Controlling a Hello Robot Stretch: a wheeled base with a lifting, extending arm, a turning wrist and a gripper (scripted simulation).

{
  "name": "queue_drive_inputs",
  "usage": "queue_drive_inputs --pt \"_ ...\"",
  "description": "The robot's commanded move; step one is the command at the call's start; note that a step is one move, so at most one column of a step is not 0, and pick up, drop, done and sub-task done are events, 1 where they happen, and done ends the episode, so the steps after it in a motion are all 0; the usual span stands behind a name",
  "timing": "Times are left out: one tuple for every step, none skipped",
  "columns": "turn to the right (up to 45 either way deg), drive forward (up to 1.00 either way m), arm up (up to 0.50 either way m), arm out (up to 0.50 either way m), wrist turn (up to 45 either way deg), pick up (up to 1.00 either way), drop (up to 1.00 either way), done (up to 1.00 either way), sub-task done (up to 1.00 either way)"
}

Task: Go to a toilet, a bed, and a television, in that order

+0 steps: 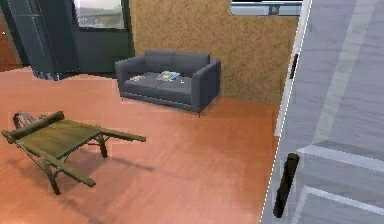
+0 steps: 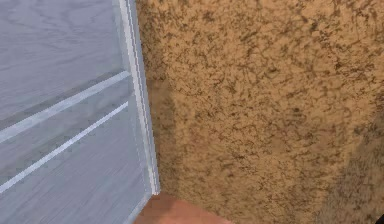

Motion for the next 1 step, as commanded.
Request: queue_drive_inputs --pt "-6.0 0.00 0.00 0.00 0.0 0.00 0.00 0.00 0.00"
